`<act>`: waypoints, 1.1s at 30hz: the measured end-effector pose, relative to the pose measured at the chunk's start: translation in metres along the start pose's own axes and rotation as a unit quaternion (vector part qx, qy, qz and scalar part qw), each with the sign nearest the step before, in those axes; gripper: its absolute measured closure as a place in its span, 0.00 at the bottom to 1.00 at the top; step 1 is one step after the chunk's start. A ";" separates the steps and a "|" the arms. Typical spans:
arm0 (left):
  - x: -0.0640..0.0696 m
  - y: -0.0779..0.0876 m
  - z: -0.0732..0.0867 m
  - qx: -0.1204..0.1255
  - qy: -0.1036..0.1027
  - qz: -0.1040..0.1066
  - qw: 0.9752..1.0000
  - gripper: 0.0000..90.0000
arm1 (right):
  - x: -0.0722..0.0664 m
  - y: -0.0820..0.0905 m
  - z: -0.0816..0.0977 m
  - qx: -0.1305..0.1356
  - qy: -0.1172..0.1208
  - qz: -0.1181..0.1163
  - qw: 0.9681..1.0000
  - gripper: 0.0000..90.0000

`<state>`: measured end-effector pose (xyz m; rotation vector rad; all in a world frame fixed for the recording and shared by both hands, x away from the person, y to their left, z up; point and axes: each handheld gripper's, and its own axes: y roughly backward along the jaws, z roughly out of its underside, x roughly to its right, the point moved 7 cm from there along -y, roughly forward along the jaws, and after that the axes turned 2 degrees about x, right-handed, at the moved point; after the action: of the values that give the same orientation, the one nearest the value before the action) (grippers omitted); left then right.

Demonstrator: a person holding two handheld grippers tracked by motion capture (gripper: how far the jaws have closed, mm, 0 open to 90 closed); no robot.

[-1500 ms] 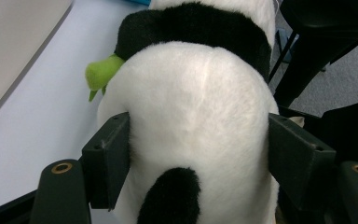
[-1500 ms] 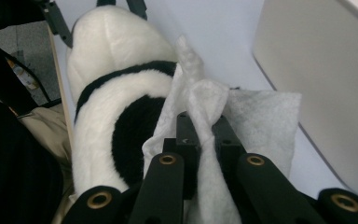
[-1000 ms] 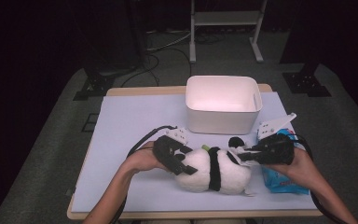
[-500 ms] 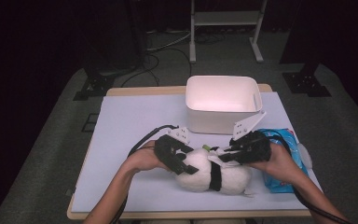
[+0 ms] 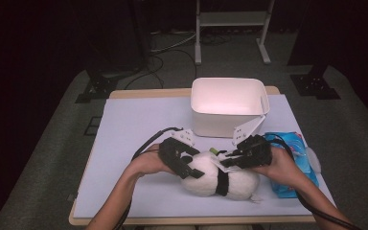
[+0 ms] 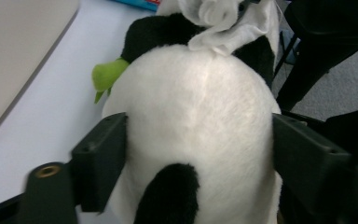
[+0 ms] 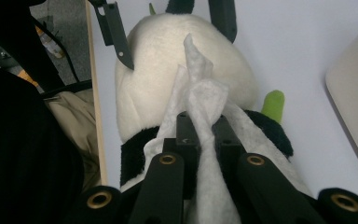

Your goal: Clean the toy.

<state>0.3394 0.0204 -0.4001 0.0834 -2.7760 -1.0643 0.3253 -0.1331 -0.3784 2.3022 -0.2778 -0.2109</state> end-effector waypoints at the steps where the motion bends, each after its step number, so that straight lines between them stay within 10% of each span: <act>1: 0.000 0.000 -0.001 0.001 0.000 -0.001 1.000 0.20 | 0.000 0.001 0.001 0.002 -0.003 0.001 1.000 0.93; 33: 0.000 -0.009 0.023 0.018 0.028 0.032 0.999 0.07 | 0.004 0.023 0.032 0.031 -0.036 0.005 0.999 0.93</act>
<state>0.3359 0.0289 -0.4224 0.0278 -2.7284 -0.9809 0.3187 -0.1724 -0.3833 2.3569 -0.3355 -0.2836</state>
